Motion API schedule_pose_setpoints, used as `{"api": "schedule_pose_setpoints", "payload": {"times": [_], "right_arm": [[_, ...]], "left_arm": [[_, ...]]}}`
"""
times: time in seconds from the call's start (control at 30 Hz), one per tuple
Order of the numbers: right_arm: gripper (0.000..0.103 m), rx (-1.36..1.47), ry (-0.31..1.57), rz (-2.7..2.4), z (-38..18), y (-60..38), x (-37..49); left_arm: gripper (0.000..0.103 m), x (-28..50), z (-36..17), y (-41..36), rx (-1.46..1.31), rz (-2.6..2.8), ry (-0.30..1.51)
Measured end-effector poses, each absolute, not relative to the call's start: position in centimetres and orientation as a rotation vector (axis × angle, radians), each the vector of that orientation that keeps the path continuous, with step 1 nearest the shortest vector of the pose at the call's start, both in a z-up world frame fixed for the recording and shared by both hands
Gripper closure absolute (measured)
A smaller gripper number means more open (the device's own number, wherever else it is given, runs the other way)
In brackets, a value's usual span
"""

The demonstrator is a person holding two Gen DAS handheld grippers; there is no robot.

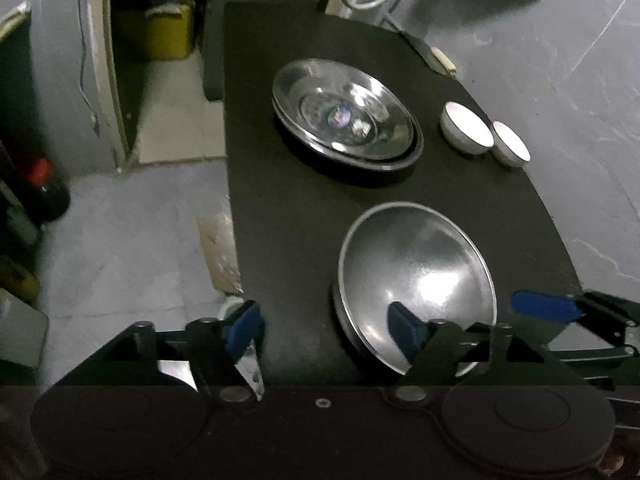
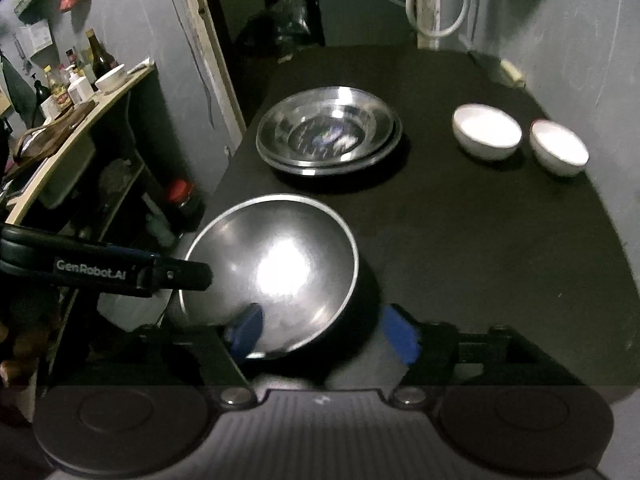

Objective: Organize plates and bowls
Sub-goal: 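Open the left gripper to release the steel bowl and lift away, then reach the left gripper to a red-rimmed white bowl and grasp its rim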

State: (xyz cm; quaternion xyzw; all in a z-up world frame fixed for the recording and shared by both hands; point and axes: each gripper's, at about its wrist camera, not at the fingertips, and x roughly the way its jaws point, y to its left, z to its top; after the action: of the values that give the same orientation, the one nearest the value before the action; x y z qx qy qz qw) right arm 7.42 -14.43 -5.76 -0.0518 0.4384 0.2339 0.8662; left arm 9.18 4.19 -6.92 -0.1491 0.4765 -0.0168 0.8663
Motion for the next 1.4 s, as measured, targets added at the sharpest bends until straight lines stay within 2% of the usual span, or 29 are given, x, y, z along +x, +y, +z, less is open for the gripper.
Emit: {"api": "schedule_pose_setpoints", "payload": {"times": [0.13,0.17,0.27,0.37,0.53,0.7,0.97,1.4], "right_arm": [[0.008,-0.119,0.857,0.480,-4.8,-14.3,7.2],[0.005,-0.118,0.846,0.480,-4.5,-14.3,7.2],[0.000,-0.121,0.812,0.474,-3.8,-14.3,7.3],[0.000,-0.131,0.785,0.448,-3.0,-14.3,7.7],[0.000,-0.238,0.820,0.246,-2.1,-13.6,9.4],[0.000,-0.206,0.827,0.208,-1.5,-13.9,10.6],[0.000,-0.164,0.849,0.228,-1.9,-14.5,13.3],[0.000,-0.016,0.935,0.212,-4.3,-18.8,21.4]], "left_arm": [[0.003,8.8,-5.6,4.4,-0.262,-0.006,0.943],[0.001,8.7,-5.3,4.4,-0.254,-0.001,0.929],[0.001,8.7,-4.5,4.5,-0.231,0.014,0.895],[0.001,8.8,-3.7,4.8,-0.209,0.029,0.842],[0.001,7.9,-1.5,6.0,-0.234,0.080,0.608],[0.001,8.0,0.0,6.3,-0.265,0.123,0.491],[0.001,10.1,0.0,5.3,-0.270,0.125,0.518],[0.001,18.6,-1.1,1.9,-0.168,0.119,0.650]]}}
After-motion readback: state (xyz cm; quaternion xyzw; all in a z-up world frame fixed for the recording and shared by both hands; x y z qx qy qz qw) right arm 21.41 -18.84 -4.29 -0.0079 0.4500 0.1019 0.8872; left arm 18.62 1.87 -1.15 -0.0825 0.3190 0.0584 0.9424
